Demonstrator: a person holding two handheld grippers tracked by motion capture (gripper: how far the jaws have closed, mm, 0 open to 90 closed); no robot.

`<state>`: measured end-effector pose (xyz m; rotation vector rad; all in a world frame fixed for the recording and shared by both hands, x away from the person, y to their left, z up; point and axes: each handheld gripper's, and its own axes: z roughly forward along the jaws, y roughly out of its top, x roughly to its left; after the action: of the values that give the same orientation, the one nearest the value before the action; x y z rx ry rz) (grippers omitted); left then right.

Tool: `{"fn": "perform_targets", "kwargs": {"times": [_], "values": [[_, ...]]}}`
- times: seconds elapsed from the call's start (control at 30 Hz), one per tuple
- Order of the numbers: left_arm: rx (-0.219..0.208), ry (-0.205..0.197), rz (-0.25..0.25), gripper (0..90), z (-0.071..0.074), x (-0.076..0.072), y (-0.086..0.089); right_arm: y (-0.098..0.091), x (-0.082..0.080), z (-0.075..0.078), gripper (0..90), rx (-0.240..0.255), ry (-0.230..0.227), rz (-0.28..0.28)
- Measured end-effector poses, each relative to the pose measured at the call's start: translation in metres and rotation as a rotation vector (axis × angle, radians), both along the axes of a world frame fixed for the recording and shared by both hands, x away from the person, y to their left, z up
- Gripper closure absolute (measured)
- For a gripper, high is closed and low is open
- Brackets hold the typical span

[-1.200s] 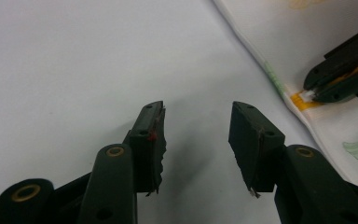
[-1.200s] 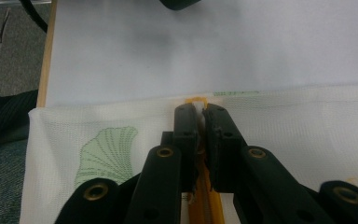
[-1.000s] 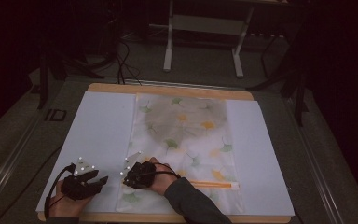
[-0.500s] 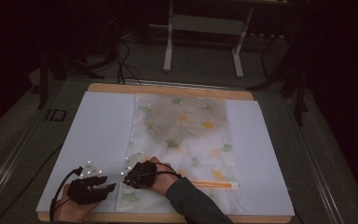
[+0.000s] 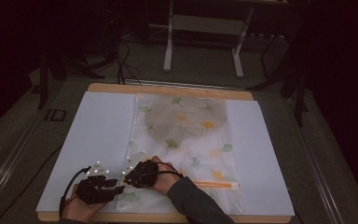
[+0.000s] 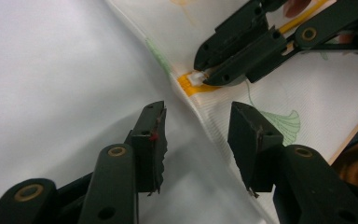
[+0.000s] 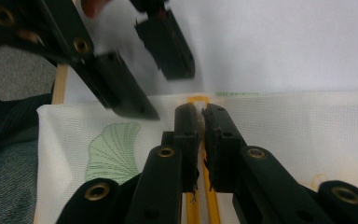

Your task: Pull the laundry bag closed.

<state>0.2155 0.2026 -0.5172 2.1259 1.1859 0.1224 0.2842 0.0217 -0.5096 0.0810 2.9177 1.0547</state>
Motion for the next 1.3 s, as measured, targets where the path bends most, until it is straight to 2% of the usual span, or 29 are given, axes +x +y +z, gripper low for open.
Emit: {"fn": "perform_targets", "kwargs": {"times": [0.13,0.3,0.6,0.67,0.77,0.87,1.03,1.3], "values": [[-0.008,0.018,-0.013,59.5,-0.003,0.005,-0.004,-0.002,0.001,0.002,84.0,0.012,0.004,-0.002],[-0.026,0.047,-0.020,71.7,-0.007,0.011,-0.007,-0.003,-0.001,0.003,84.0,0.009,-0.002,0.002],[-0.056,0.063,-0.036,83.9,-0.010,0.013,-0.006,-0.006,-0.001,0.004,84.0,0.012,-0.008,0.013],[-0.060,0.064,-0.035,84.2,-0.010,0.013,-0.006,-0.007,-0.001,0.004,84.0,0.015,-0.006,0.010],[-0.080,0.070,-0.031,75.3,-0.012,0.014,-0.005,-0.007,-0.001,0.005,84.0,0.022,-0.014,0.016],[-0.092,0.071,-0.037,74.6,-0.013,0.015,-0.005,-0.007,-0.002,0.006,84.0,0.023,-0.013,0.019],[-0.093,0.080,-0.045,85.4,-0.012,0.016,-0.006,-0.008,-0.002,0.006,84.0,0.022,-0.013,0.022],[-0.097,0.079,-0.049,88.0,-0.012,0.015,-0.006,-0.011,-0.002,0.003,84.3,0.012,-0.014,0.022]]}}
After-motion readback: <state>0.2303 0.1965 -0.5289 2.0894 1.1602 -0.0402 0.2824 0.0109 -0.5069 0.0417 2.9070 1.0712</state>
